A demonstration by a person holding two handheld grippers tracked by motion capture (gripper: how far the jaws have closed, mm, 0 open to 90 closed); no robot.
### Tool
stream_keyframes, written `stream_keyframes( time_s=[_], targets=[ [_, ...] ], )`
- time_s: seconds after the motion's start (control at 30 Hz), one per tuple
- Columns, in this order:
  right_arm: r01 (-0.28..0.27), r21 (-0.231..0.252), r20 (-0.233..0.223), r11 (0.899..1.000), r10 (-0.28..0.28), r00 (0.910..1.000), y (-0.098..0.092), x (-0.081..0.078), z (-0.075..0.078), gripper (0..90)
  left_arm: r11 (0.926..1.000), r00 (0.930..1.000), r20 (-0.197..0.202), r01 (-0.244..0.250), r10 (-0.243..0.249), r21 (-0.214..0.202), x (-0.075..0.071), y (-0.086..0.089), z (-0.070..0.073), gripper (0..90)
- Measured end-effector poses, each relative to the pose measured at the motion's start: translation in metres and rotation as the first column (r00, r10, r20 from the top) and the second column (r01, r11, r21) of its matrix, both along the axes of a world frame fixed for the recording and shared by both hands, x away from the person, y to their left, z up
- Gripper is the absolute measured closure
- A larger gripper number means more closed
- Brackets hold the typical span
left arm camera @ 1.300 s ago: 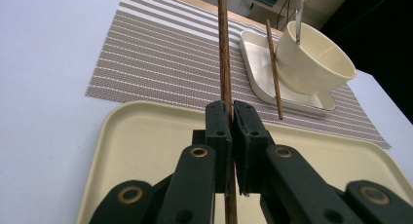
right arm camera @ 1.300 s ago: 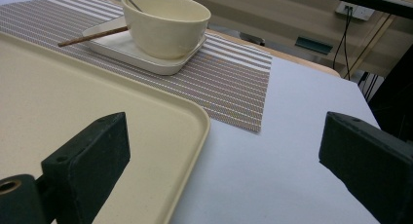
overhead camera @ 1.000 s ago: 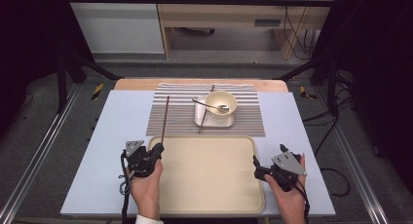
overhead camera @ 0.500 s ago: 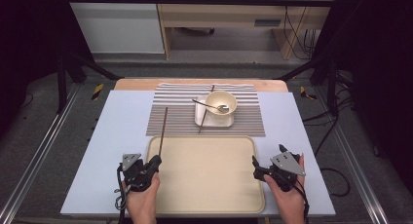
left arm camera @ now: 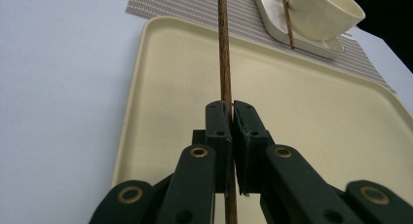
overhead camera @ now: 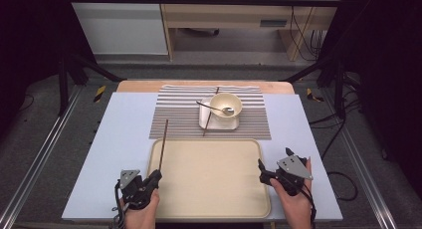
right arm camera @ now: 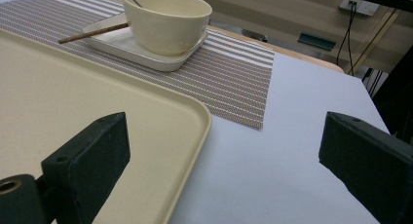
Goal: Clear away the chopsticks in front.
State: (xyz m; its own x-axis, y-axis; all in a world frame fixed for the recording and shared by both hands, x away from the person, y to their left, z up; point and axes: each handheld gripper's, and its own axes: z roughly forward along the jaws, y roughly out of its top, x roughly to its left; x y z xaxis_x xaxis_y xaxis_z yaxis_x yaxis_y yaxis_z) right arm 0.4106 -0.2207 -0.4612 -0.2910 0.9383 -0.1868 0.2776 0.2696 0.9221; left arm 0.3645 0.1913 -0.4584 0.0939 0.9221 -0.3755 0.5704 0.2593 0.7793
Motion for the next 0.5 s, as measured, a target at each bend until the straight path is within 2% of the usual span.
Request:
stream_keyframes(
  time_s=[0.2, 0.5],
  targets=[
    [-0.001, -0.002, -0.003, 1.000, 0.001, 1.0000, 0.0009, 0.0002, -0.0002, 4.8, 0.9998, 0.9998, -0.004, -0.017, 0.017, 0.001, -0.0083, 0.0050, -0.0049, 85.7],
    [0.002, 0.002, -0.005, 1.000, -0.002, 1.0000, -0.0009, 0.0004, -0.0002, 4.7, 0.9998, 0.9998, 0.004, -0.019, 0.019, -0.002, -0.0113, 0.0052, -0.0033, 85.7]
  ],
)
